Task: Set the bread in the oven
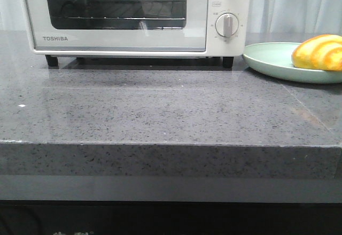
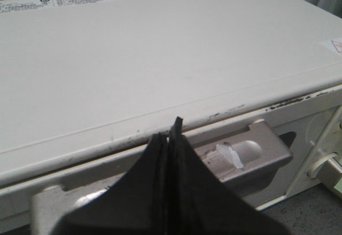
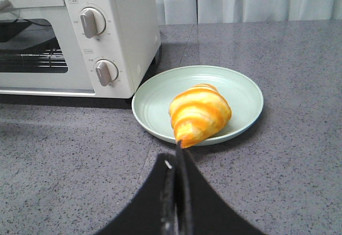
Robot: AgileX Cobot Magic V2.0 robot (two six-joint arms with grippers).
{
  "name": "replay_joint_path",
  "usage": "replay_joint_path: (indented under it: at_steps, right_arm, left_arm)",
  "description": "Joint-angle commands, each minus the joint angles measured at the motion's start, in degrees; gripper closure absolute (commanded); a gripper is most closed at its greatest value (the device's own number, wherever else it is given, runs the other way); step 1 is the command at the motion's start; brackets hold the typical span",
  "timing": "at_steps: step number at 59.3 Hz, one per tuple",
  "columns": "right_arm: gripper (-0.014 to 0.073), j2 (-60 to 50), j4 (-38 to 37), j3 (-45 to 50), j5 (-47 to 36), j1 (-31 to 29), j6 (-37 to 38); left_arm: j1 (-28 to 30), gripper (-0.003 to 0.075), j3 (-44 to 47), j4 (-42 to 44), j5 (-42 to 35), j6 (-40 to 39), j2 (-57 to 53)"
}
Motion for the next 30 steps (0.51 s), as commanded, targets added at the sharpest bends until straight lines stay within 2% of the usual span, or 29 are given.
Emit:
replay_joint_path:
  at_steps: [1, 11, 30]
  right_arm:
    - [0.0655, 0.92, 0.50, -2.01, -4.83, -0.30, -0.09]
    - [0.0655, 0.92, 0.51, -2.01, -4.89, -0.30, -0.09]
    - [0.0655, 0.92, 0.51, -2.01, -4.89, -0.30, -0.09]
  left_arm:
    - [-0.47, 0.0741, -1.88, -0.09, 0.93, -0.19, -1.79]
    - [-1.41, 0.0741, -1.47, -0.09, 10.73, -0.19, -4.55]
    - [-3.53, 0.0741, 4.00, -0.09, 18.14, -0.19, -12.44]
